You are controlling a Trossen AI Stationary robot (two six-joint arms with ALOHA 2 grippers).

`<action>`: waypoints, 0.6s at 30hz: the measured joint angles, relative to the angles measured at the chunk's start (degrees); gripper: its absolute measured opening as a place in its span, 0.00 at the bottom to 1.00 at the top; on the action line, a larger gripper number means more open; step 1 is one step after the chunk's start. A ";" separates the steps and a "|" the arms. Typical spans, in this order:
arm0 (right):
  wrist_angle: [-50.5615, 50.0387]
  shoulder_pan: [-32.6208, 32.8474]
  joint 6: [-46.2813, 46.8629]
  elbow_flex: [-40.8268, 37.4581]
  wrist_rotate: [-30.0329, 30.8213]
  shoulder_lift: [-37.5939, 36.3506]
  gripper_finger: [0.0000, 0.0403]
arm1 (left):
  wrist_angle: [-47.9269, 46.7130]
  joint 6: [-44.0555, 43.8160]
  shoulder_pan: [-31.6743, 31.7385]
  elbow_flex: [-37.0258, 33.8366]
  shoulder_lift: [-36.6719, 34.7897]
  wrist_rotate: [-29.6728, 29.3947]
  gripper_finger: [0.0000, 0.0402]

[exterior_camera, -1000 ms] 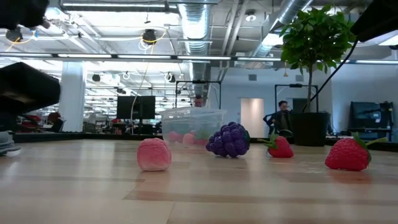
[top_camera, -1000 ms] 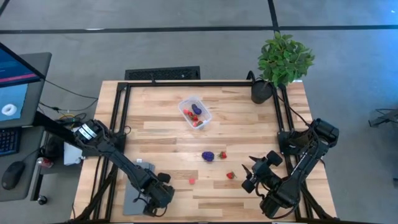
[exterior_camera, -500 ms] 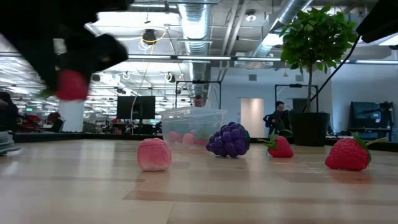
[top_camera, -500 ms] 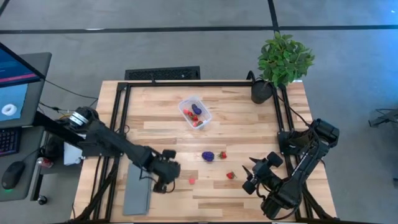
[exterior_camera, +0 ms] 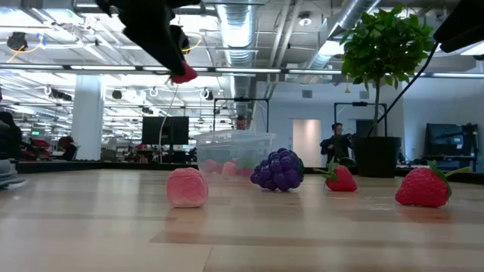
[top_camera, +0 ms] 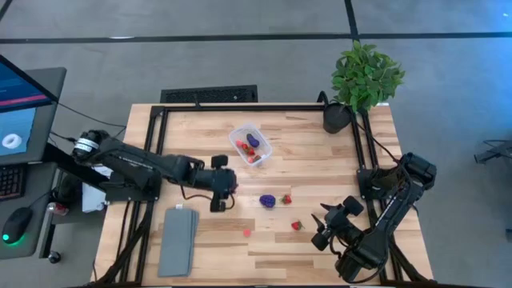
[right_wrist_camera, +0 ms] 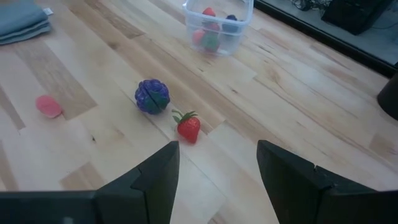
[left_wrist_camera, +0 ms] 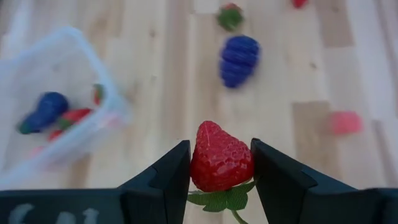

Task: Pick and placing Produce into tupperware
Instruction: Put the strawberry into the transparent container

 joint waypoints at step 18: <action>1.90 -0.87 0.33 0.00 -0.01 0.00 0.59 | 10.13 12.54 19.63 0.04 0.33 2.05 0.37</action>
